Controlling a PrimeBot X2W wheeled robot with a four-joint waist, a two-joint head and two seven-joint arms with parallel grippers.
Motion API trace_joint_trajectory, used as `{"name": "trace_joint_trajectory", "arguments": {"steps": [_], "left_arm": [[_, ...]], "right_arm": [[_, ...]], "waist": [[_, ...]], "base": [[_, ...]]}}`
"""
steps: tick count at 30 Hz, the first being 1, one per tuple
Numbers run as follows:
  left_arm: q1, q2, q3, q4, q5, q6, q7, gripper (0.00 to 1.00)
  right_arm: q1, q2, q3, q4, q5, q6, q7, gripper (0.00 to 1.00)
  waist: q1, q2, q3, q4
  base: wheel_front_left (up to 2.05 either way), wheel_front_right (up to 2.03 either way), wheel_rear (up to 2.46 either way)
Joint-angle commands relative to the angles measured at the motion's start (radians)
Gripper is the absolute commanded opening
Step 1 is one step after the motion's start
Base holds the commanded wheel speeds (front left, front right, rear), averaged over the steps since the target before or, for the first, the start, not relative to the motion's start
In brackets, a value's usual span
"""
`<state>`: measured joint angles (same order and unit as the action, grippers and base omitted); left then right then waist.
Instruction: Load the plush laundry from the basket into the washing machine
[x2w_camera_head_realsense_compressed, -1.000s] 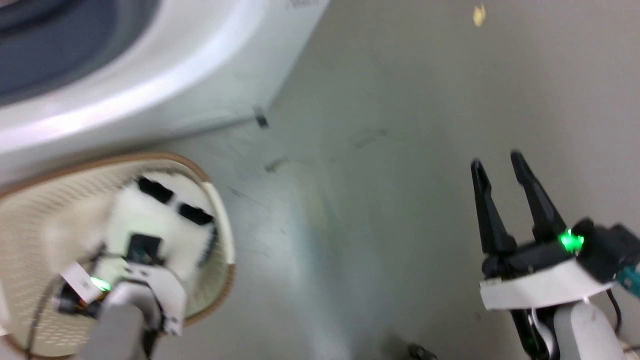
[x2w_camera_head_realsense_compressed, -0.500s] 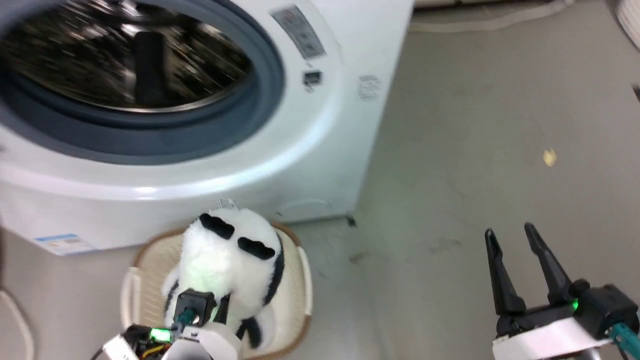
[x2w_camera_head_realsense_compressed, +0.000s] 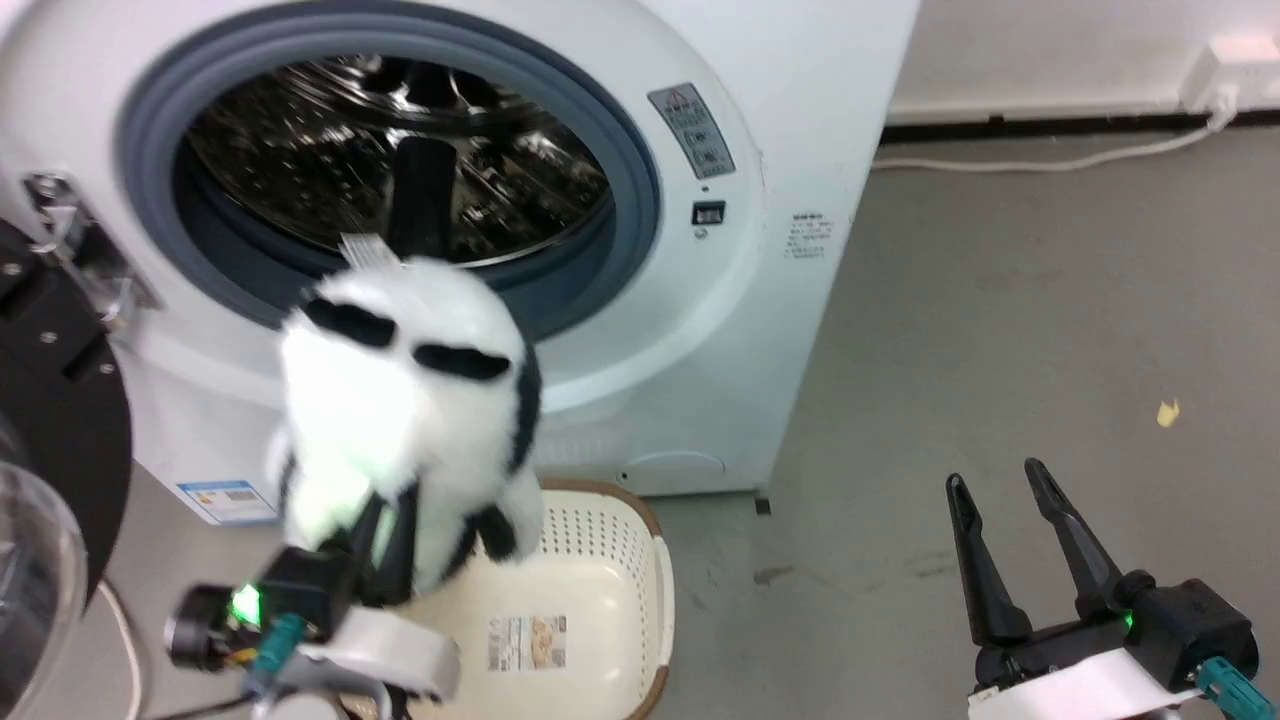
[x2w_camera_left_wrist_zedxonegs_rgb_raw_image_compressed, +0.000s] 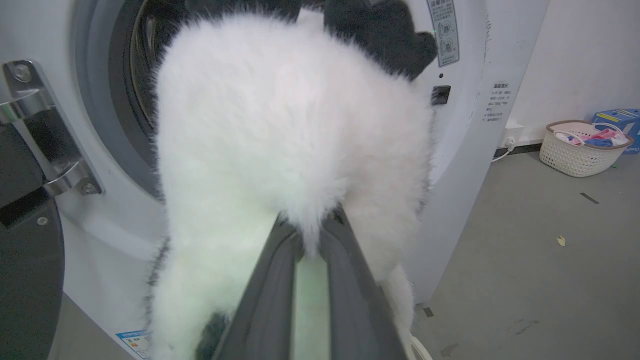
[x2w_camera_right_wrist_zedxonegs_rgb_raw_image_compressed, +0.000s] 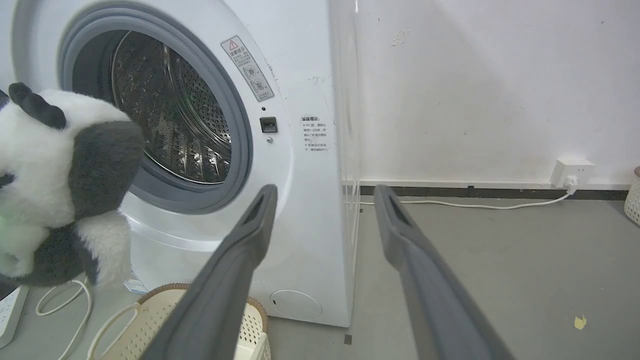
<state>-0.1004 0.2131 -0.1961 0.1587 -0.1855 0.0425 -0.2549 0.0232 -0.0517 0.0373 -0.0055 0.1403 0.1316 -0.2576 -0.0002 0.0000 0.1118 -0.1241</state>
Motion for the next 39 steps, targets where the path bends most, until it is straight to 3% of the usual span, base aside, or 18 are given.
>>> {"name": "trace_joint_trajectory", "arguments": {"steps": [1,6,16,26,31,39], "left_arm": [[-0.019,0.007,0.014,-0.021,-0.001,0.007,-0.007,0.00],[-0.134,0.048,0.052,-0.060,-0.002,0.000,0.005,0.00],[-0.540,0.163,0.087,-0.013,0.039,-0.022,0.152,0.00],[-0.967,0.259,0.082,0.237,0.066,-0.072,0.319,0.00],[-1.134,0.296,0.068,0.401,0.098,-0.080,0.331,0.00],[-1.256,0.303,0.010,0.646,0.128,-0.113,0.352,0.00]], "right_arm": [[-0.001,0.001,0.003,-0.004,0.002,-0.001,-0.004,1.00],[-0.044,0.001,0.022,-0.015,0.016,-0.001,-0.004,1.00],[-0.155,0.001,0.052,-0.028,0.073,-0.001,-0.004,1.00],[-0.243,0.001,0.072,-0.020,0.152,-0.001,-0.004,1.00],[-0.270,0.001,0.090,-0.015,0.180,-0.001,-0.004,1.00],[-0.285,0.001,0.093,-0.007,0.188,-0.001,-0.004,1.00]], "waist": [[0.0002,0.0000,0.026,-0.015],[0.0002,0.0000,0.123,-0.059],[0.0002,0.0000,0.367,-0.164],[0.0002,0.0000,0.553,-0.257],[0.0002,0.0000,0.598,-0.291],[0.0002,0.0000,0.612,-0.295]], "base": [[0.00,0.00,0.00],[0.00,0.00,0.00],[0.00,0.00,0.00],[0.00,0.00,0.00],[0.00,0.00,0.00],[0.00,0.00,0.00]]}}
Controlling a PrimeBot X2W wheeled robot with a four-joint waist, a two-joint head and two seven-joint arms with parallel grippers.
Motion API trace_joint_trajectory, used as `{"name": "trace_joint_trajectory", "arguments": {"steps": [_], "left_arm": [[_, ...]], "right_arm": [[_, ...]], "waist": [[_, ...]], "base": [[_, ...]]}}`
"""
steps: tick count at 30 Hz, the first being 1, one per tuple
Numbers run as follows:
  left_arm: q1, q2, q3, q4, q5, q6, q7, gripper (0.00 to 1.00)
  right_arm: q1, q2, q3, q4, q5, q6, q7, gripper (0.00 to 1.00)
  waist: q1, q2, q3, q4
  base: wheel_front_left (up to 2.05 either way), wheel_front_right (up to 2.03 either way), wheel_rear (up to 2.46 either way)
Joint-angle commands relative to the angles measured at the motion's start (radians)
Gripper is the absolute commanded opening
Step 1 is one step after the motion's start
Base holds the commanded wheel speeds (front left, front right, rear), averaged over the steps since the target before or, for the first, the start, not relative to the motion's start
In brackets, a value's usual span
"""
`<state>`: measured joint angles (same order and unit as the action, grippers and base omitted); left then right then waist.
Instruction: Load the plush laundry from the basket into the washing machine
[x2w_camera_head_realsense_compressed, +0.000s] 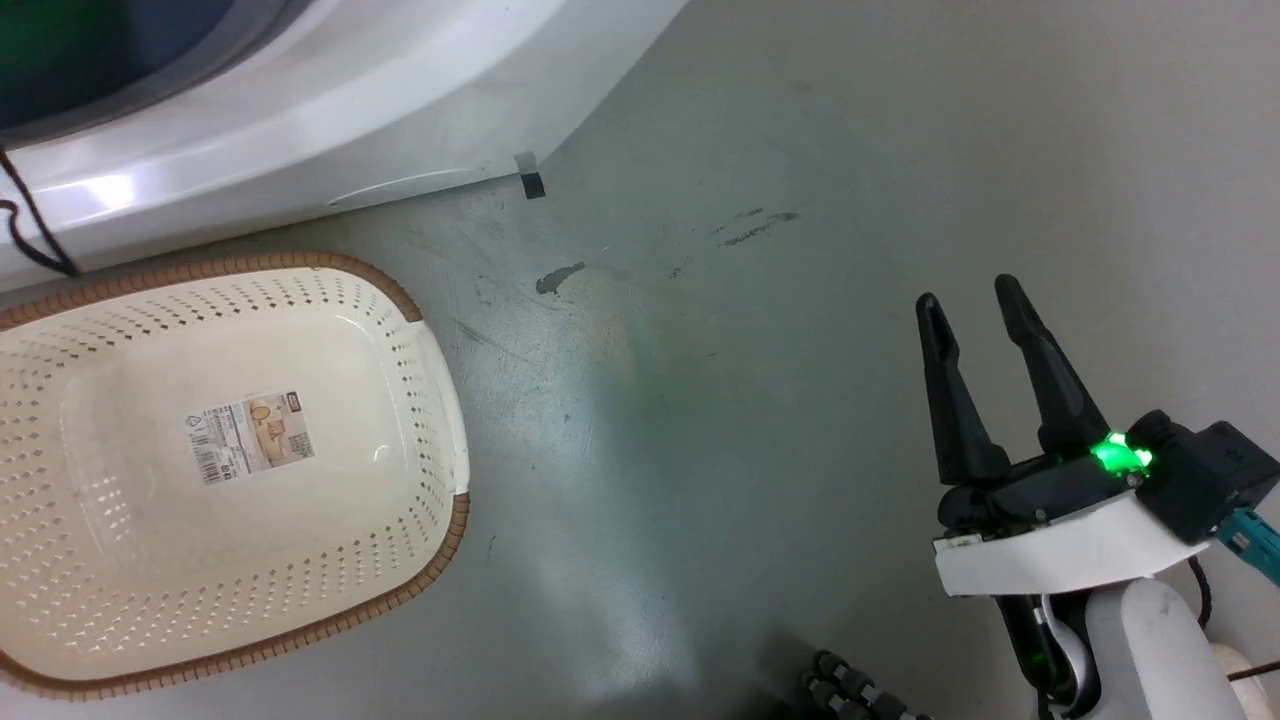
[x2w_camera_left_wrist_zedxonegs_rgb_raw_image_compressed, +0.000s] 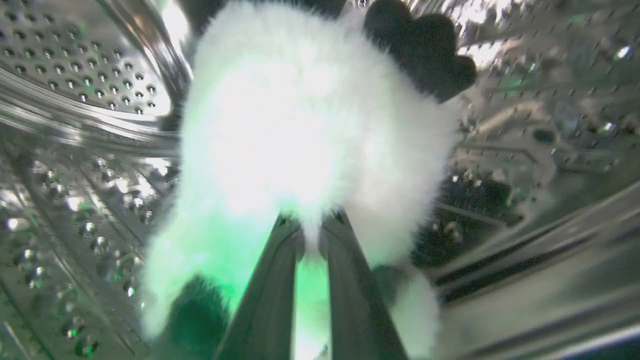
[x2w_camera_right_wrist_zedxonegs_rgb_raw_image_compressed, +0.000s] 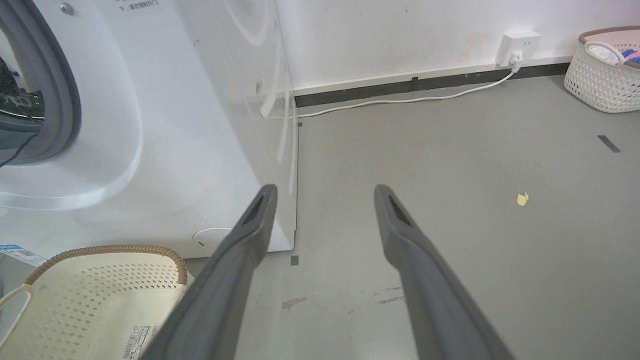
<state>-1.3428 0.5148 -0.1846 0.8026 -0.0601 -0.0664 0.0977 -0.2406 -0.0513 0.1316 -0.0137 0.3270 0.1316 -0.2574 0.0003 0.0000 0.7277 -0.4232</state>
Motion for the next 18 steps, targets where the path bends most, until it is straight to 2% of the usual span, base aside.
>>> {"name": "trace_joint_trajectory", "arguments": {"steps": [1,2,3,4,9,10,14,18], "left_arm": [[-0.018,-0.004,-0.006,0.022,0.002,-0.006,-0.007,0.00],[-0.021,-0.008,-0.010,0.040,0.001,-0.008,-0.018,0.36],[-0.021,-0.012,-0.014,0.057,0.000,-0.009,-0.031,0.93],[-0.019,-0.016,-0.018,0.072,0.001,-0.010,-0.046,1.00],[0.005,-0.042,-0.042,0.136,0.000,-0.014,-0.138,1.00],[0.041,-0.081,-0.037,0.172,-0.030,-0.020,-0.201,1.00],[0.140,-0.176,-0.018,0.209,-0.107,-0.039,-0.300,1.00],[0.250,-0.226,-0.028,0.185,-0.132,-0.047,-0.345,1.00]], "right_arm": [[-0.022,0.001,-0.002,0.003,-0.001,-0.001,-0.004,1.00],[-0.023,0.001,-0.004,0.003,-0.004,-0.001,-0.004,1.00],[-0.025,0.001,-0.005,0.003,-0.008,-0.001,-0.004,1.00],[-0.025,0.001,-0.008,0.003,-0.013,-0.001,-0.004,1.00],[-0.023,0.001,-0.036,0.002,-0.055,-0.001,-0.004,1.00],[-0.013,0.001,-0.067,-0.002,-0.091,-0.001,-0.004,1.00],[0.020,0.001,-0.106,-0.002,-0.159,-0.001,-0.004,1.00],[0.059,0.000,-0.129,-0.002,-0.194,-0.001,-0.004,1.00]], "waist": [[-0.0003,0.0000,-0.008,0.008],[-0.0003,0.0000,-0.013,0.012],[-0.0003,0.0000,-0.021,0.017],[-0.0003,0.0000,-0.030,0.022],[-0.0003,0.0000,-0.098,0.058],[-0.0003,0.0000,-0.163,0.095],[-0.0003,0.0000,-0.290,0.172],[-0.0003,0.0000,-0.393,0.233]], "base": [[0.00,0.00,0.00],[0.00,0.00,0.00],[0.00,0.00,0.00],[0.00,0.00,0.00],[0.00,0.00,0.00],[0.00,0.00,0.00],[0.00,0.00,0.00],[0.00,0.00,0.00]]}}
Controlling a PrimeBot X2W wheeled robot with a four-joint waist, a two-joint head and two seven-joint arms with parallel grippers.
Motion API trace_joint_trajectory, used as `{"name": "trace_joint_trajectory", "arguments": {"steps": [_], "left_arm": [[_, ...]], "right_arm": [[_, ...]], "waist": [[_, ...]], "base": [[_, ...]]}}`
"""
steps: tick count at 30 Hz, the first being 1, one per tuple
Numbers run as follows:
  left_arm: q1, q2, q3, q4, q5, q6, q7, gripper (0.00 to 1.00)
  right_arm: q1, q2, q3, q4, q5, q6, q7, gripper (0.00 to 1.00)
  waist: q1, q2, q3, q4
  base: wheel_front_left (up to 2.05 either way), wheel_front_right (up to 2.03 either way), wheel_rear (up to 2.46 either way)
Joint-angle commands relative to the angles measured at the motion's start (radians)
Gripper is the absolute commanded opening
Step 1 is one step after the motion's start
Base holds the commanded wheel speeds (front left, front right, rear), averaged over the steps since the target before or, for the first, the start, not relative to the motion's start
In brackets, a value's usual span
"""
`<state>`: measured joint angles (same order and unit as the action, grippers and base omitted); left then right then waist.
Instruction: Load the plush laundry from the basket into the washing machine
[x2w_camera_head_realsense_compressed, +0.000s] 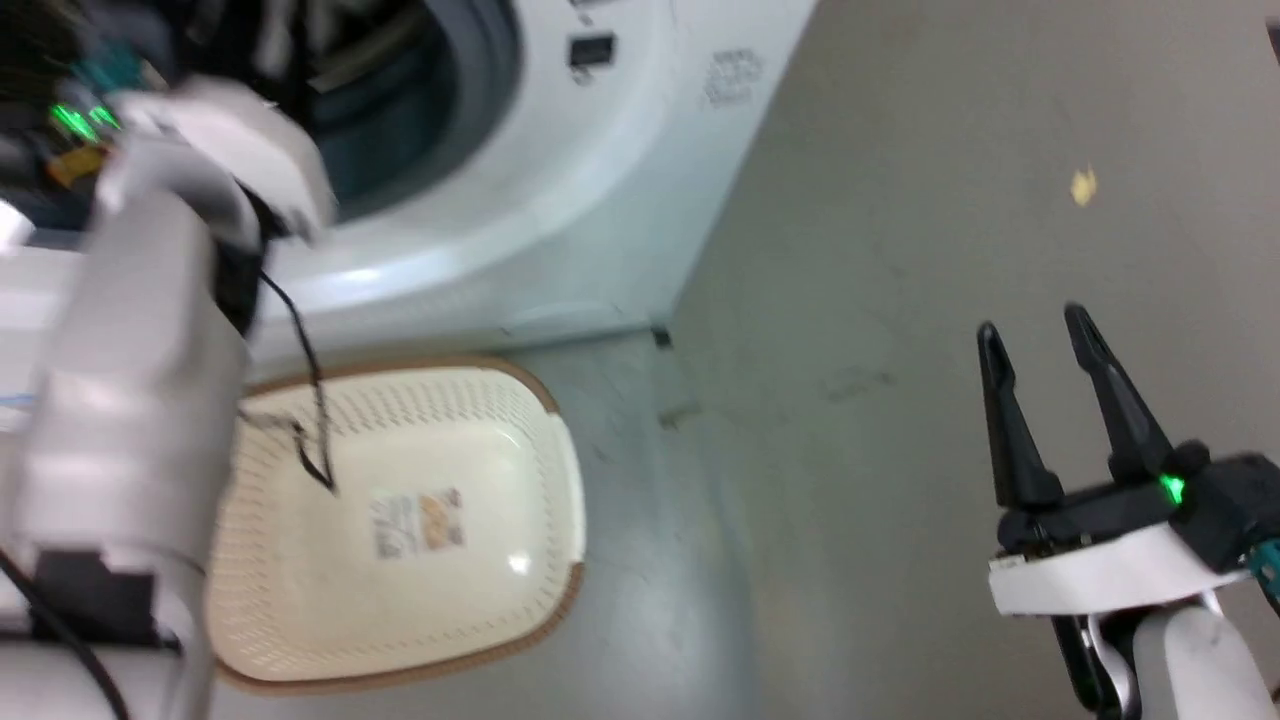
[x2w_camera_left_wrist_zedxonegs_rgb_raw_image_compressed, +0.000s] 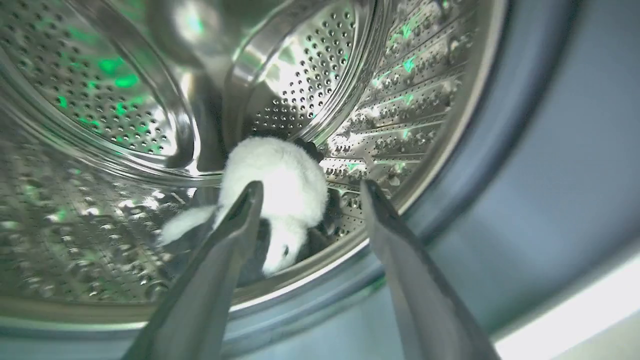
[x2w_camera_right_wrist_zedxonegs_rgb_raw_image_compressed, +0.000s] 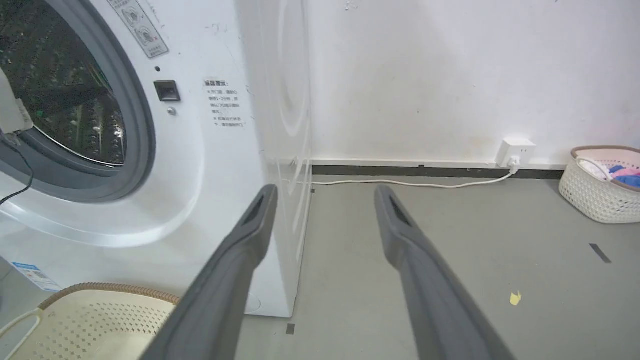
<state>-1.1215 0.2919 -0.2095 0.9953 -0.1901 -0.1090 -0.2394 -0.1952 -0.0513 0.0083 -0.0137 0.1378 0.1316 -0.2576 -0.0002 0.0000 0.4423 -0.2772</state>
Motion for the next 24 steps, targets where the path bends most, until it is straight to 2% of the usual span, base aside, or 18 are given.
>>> {"name": "trace_joint_trajectory", "arguments": {"steps": [1,3,11,12,13,14,16,24], "left_arm": [[0.061,-0.010,-0.005,-0.026,-0.003,-0.003,-0.014,1.00],[0.139,-0.024,-0.004,-0.074,-0.007,0.005,-0.020,1.00],[0.570,-0.095,0.074,-0.443,-0.076,0.051,-0.022,1.00],[0.570,-0.095,0.074,-0.443,-0.076,0.051,-0.022,1.00],[0.676,-0.114,0.080,-0.516,-0.078,0.067,-0.022,1.00],[0.676,-0.114,0.080,-0.516,-0.078,0.067,-0.022,1.00],[0.814,-0.130,0.091,-0.616,-0.071,0.092,-0.022,1.00],[1.058,-0.162,0.132,-0.780,-0.064,0.133,-0.022,1.00]], "right_arm": [[0.023,0.000,-0.011,-0.001,-0.010,-0.001,-0.004,1.00],[0.044,0.000,-0.016,0.001,-0.021,-0.001,-0.004,1.00],[0.142,0.000,-0.024,0.010,-0.040,-0.001,-0.004,1.00],[0.142,0.000,-0.024,0.010,-0.040,-0.001,-0.004,1.00],[0.169,0.000,-0.016,0.016,-0.041,-0.001,-0.004,1.00],[0.169,0.000,-0.016,0.016,-0.041,-0.001,-0.004,1.00],[0.204,0.001,-0.002,0.022,-0.044,-0.001,-0.004,1.00],[0.266,0.001,0.014,0.030,-0.042,-0.001,-0.004,1.00]], "waist": [[0.0002,0.0000,-0.132,0.100],[0.0002,0.0000,-0.180,0.125],[0.0002,0.0000,-0.341,0.199],[0.0002,0.0000,-0.341,0.199],[0.0002,0.0000,-0.368,0.214],[0.0002,0.0000,-0.368,0.214],[0.0002,0.0000,-0.400,0.232],[0.0002,0.0000,-0.443,0.254]], "base": [[0.00,0.00,0.00],[0.00,0.00,0.00],[0.00,0.00,0.00],[0.00,0.00,0.00],[0.00,0.00,0.00],[0.00,0.00,0.00],[0.00,0.00,0.00],[0.00,0.00,0.00]]}}
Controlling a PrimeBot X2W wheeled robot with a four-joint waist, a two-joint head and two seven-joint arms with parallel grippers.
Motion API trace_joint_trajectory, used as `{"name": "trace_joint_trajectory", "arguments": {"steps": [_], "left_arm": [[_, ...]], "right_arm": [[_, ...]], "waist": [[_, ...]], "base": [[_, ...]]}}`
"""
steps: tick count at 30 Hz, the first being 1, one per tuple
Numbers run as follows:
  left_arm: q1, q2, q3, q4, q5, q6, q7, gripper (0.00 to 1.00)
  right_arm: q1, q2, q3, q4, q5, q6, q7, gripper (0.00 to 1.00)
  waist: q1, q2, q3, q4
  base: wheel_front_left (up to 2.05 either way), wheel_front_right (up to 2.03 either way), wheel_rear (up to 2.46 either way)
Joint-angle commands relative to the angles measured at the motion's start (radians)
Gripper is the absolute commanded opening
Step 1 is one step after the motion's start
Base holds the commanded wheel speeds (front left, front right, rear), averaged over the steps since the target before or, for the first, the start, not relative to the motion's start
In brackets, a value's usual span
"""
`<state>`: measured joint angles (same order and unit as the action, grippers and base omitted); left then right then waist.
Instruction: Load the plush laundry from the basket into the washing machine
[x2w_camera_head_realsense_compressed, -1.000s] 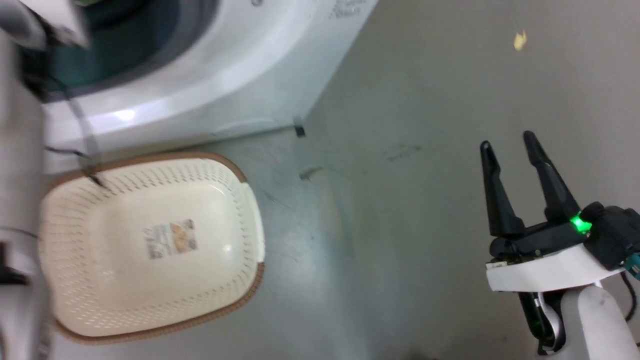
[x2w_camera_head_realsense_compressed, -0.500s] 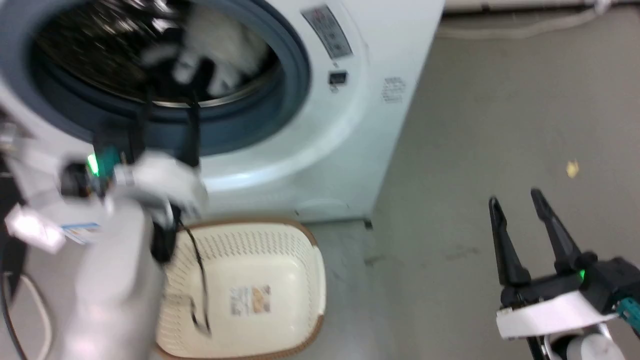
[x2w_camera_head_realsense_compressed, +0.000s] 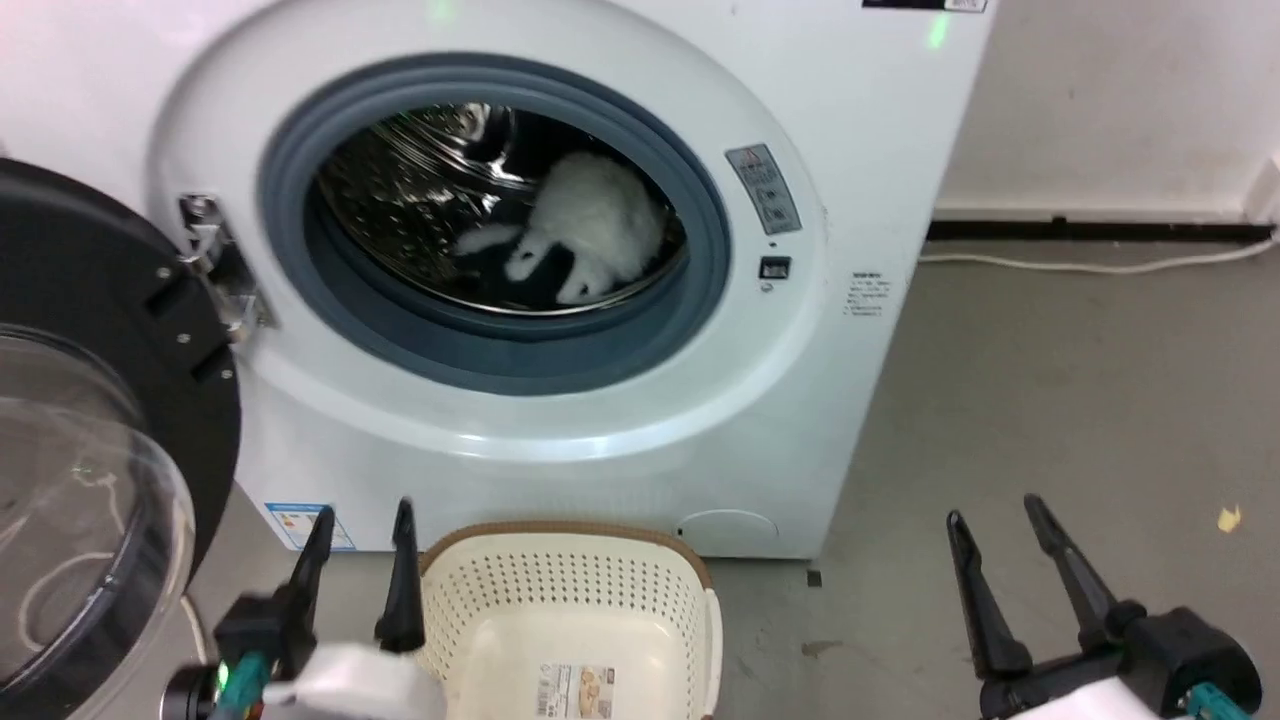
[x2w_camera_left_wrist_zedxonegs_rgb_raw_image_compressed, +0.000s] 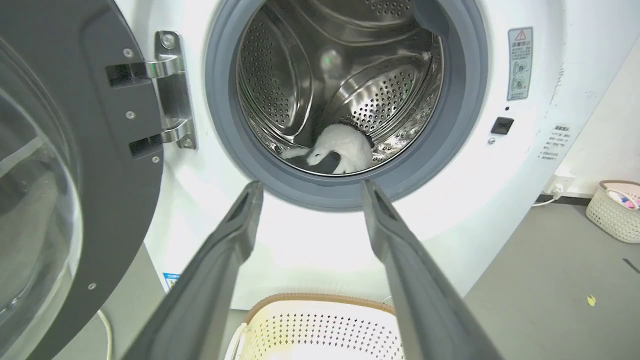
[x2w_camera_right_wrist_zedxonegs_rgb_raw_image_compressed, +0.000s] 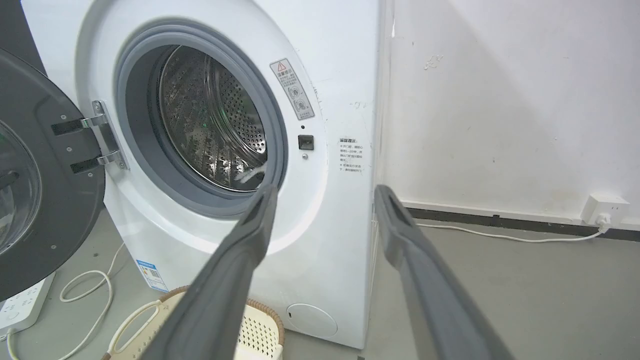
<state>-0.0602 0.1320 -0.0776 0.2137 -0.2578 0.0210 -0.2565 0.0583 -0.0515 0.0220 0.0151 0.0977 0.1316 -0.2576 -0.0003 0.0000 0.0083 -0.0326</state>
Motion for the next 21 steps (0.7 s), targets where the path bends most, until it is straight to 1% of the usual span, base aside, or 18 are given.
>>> {"name": "trace_joint_trajectory", "arguments": {"steps": [1,7,12,21], "left_arm": [[0.022,-0.009,0.007,-0.019,0.001,0.006,-0.005,1.00],[0.127,-0.038,0.030,-0.085,0.012,0.011,-0.005,1.00],[0.154,-0.051,0.037,-0.067,0.023,-0.004,-0.005,1.00],[0.145,-0.057,0.048,-0.026,0.049,-0.024,-0.005,1.00]], "right_arm": [[0.019,0.001,0.002,0.003,0.000,-0.001,-0.004,1.00],[0.039,0.001,0.013,0.011,-0.005,-0.001,-0.004,1.00],[0.043,0.001,0.017,0.021,-0.004,-0.001,-0.004,1.00],[0.043,0.001,0.021,0.045,-0.012,-0.001,-0.004,1.00]], "waist": [[0.0003,0.0000,-0.012,0.011],[0.0003,0.0000,-0.023,0.013],[0.0003,0.0000,-0.030,0.016],[0.0003,0.0000,-0.036,0.015]], "base": [[0.00,0.00,0.00],[0.00,0.00,0.00],[0.00,0.00,0.00],[0.00,0.00,0.00]]}}
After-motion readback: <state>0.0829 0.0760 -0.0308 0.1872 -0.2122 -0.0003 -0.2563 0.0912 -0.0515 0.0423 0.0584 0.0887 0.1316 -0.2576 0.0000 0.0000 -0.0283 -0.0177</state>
